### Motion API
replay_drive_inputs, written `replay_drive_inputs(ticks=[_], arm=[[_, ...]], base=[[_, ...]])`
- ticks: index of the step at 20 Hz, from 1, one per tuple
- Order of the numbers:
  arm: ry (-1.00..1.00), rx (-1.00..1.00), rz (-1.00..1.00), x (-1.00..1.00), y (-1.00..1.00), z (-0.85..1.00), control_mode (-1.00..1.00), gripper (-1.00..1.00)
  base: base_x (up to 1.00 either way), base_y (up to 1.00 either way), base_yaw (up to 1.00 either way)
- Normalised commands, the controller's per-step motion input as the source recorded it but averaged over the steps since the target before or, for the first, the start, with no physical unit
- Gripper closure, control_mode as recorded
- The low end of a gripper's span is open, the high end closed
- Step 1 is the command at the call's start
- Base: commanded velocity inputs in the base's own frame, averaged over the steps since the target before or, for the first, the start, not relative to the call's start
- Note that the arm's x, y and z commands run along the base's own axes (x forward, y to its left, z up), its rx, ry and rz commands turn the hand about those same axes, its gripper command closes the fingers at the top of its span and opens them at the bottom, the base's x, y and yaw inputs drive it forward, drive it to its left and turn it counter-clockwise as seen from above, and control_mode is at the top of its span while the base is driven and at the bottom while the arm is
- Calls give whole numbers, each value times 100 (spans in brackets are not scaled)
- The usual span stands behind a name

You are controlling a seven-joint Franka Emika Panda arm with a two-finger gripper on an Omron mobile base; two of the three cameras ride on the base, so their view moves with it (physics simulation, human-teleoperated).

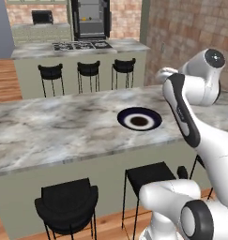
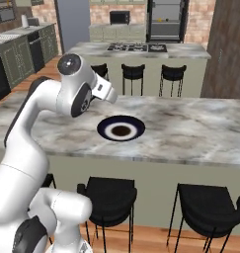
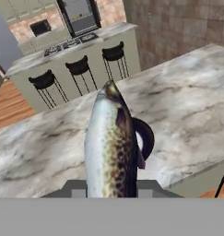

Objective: Take the cheese, fish, and lime from the fridge and place them on the plate on the dining counter to create an appetizer plate.

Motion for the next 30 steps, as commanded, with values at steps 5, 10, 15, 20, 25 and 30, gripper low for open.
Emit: replay_drive_inputs(ticks=[5, 10, 15, 20, 25, 30], arm=[[23, 0, 0, 77, -3, -49, -100, 100], [26, 0, 0, 77, 0, -49, -100, 100], [24, 0, 0, 47, 0, -35, -100, 100], [18, 3, 0, 8, -2, -19, -100, 100], [9, 3, 0, 0, -10, -27, -100, 100], [-1, 0, 0, 7, -10, -46, -100, 100]], base=[[0, 0, 0], [0, 0, 0], [0, 0, 0], [0, 0, 0], [0, 0, 0], [0, 0, 0]])
